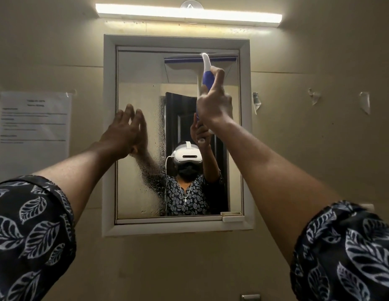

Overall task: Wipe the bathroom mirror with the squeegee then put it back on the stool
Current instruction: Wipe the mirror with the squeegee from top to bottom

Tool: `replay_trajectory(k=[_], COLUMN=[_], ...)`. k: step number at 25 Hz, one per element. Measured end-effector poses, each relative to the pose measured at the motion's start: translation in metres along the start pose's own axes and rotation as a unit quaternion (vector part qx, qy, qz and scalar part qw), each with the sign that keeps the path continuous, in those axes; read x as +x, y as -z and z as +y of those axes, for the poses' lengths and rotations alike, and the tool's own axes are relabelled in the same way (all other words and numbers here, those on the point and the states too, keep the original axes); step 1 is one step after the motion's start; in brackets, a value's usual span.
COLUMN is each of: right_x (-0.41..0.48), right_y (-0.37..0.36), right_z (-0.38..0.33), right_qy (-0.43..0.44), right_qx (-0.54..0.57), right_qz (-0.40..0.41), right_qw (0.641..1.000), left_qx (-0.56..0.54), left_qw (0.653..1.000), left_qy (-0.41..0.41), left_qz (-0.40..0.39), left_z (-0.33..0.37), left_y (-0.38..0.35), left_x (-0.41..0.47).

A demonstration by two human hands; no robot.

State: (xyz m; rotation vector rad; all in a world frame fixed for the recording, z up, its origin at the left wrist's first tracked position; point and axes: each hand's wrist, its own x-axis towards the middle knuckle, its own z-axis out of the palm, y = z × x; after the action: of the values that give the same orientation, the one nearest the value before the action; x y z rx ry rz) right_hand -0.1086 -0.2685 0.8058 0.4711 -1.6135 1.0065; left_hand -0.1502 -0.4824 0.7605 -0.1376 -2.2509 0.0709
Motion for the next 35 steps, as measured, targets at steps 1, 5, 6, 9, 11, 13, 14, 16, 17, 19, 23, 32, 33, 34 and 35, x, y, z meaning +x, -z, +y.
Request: replay_trajectory(k=[1, 5, 6, 9, 11, 13, 14, 16, 17, 19, 23, 32, 33, 34, 35], right_x=[-0.013, -0.125, -0.163, -0.277, -0.327, -0.348, -0.351, -0.353, -0.351, -0.329, -0.200, 0.019, 0.023, 0.024, 0.023], right_y=[-0.001, -0.012, -0.014, -0.013, -0.010, -0.011, -0.011, -0.009, -0.007, 0.000, 0.015, 0.004, 0.003, 0.003, 0.005], right_z=[0.006, 0.052, 0.066, 0.093, 0.100, 0.103, 0.102, 0.097, 0.090, 0.071, 0.024, -0.033, -0.034, -0.035, -0.034], right_qy=[0.002, -0.031, -0.053, -0.101, -0.095, -0.117, -0.123, -0.136, -0.152, -0.156, -0.084, -0.054, -0.061, -0.068, -0.074], right_qx=[0.001, 0.021, 0.021, -0.006, -0.040, -0.066, -0.086, -0.098, -0.083, -0.023, 0.065, -0.029, -0.040, -0.056, -0.076], right_qz=[0.009, 0.003, -0.011, -0.019, -0.033, -0.034, -0.023, -0.007, 0.000, 0.008, -0.013, -0.023, -0.029, -0.038, -0.048], right_qw=[1.000, 0.999, 0.998, 0.995, 0.994, 0.990, 0.988, 0.986, 0.985, 0.987, 0.994, 0.998, 0.997, 0.995, 0.993], left_qx=[-0.002, 0.001, 0.003, -0.004, -0.006, -0.010, -0.009, -0.006, -0.008, -0.010, -0.006, -0.003, -0.003, -0.006, -0.008], left_qw=[1.000, 1.000, 1.000, 1.000, 1.000, 1.000, 1.000, 1.000, 1.000, 1.000, 1.000, 1.000, 1.000, 1.000, 1.000], left_qy=[-0.001, -0.007, -0.007, -0.003, -0.003, -0.001, -0.001, -0.003, -0.003, 0.001, 0.001, 0.000, -0.001, -0.003, -0.004], left_qz=[0.000, 0.003, 0.004, 0.003, 0.003, 0.001, 0.001, -0.001, -0.001, 0.003, 0.003, 0.005, 0.006, 0.006, 0.004], left_z=[0.000, 0.001, 0.001, 0.000, -0.001, -0.001, -0.002, -0.001, -0.001, -0.002, -0.002, -0.004, -0.005, -0.005, -0.004], left_y=[0.000, 0.000, 0.000, 0.001, -0.001, -0.001, -0.001, -0.001, -0.001, -0.001, 0.000, -0.004, -0.005, -0.005, -0.004], left_x=[0.000, -0.001, -0.001, 0.001, 0.002, 0.002, 0.002, 0.002, 0.002, 0.003, 0.003, 0.004, 0.004, 0.003, 0.003])
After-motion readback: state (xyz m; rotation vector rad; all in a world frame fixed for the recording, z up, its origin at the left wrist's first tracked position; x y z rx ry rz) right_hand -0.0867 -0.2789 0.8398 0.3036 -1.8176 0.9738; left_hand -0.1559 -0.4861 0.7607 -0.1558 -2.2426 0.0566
